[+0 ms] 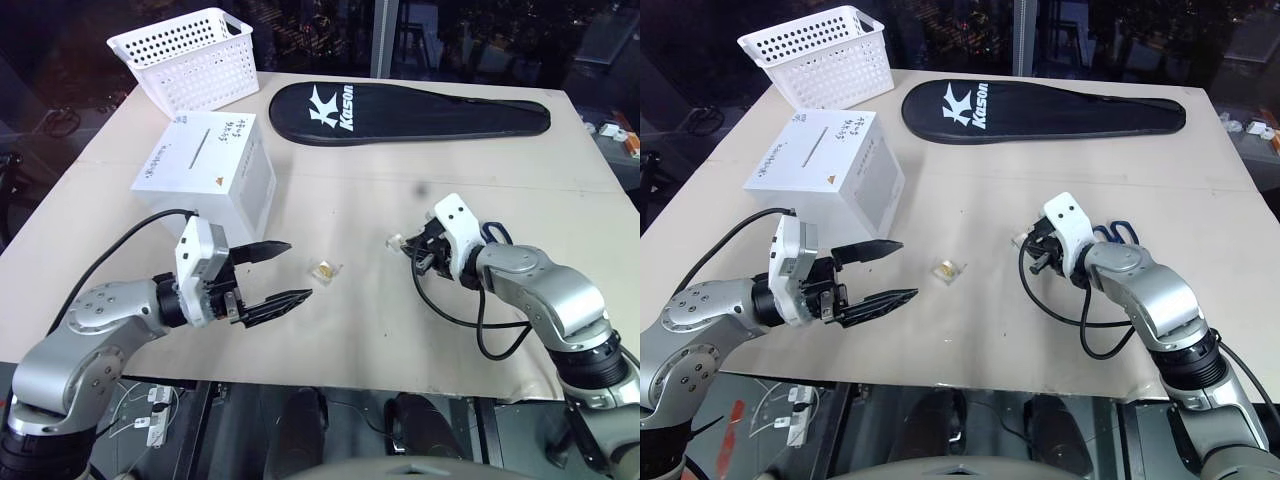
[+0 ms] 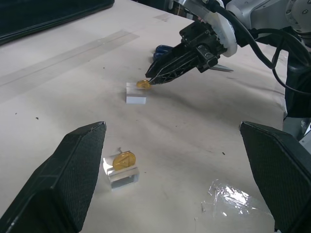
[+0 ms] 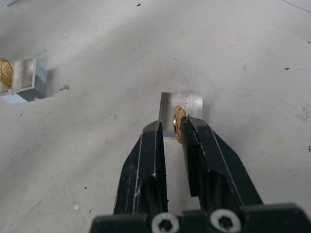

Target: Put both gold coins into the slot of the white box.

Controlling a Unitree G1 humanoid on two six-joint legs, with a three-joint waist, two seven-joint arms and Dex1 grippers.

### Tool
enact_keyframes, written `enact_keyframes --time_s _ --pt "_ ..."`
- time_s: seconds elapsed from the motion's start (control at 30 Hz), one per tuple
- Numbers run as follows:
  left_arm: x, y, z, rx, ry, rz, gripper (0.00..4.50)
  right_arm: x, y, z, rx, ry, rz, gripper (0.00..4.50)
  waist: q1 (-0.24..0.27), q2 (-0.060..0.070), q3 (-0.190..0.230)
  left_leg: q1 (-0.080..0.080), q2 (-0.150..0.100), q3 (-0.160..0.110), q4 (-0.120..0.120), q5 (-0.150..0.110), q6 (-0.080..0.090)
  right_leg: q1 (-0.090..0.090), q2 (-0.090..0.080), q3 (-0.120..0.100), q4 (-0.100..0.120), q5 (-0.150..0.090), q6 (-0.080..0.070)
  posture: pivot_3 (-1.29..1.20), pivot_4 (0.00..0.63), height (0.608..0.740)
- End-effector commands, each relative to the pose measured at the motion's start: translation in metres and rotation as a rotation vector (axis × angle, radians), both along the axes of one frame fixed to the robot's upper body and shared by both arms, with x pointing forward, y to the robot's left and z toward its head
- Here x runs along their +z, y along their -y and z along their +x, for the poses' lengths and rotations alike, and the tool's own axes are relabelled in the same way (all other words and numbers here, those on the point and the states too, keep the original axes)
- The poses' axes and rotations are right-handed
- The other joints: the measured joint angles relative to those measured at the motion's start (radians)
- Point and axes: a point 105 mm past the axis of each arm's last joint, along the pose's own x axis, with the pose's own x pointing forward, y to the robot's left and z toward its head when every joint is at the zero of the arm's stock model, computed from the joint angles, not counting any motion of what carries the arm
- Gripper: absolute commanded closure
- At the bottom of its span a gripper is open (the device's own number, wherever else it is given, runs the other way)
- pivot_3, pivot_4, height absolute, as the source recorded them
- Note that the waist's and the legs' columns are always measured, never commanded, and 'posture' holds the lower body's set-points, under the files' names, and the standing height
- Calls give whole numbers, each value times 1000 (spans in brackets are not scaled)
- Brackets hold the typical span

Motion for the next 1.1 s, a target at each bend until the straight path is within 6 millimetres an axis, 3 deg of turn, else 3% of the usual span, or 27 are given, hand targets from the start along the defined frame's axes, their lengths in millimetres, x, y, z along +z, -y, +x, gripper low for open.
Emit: enact_keyframes --time_s 0.03,0.63,0.7,0.73,1.1 --pt "11 3 -5 -25 41 -7 0 7 -2 4 2 34 -5 3825 0 0 0 0 0 0 0 0 0 0 0 0 0 0 0 0 150 740" --pt "12 4 -6 -19 43 -10 0 5 -3 9 -4 34 -11 3825 0 0 0 0 0 0 0 0 0 0 0 0 0 0 0 0 150 740" --pt "12 5 -6 -18 43 -11 0 4 -3 9 -4 31 -11 4398 0 0 0 0 0 0 0 0 0 0 0 0 0 0 0 0 150 740" --pt "12 5 -5 -19 44 -12 0 4 -3 9 -3 28 -11 4472 0 0 0 0 0 0 0 0 0 0 0 0 0 0 0 0 150 740" --pt "13 6 -5 -17 33 -32 0 10 1 11 -4 40 6 4472 -1 0 0 0 0 0 -1 0 0 0 0 0 0 0 0 0 150 740"
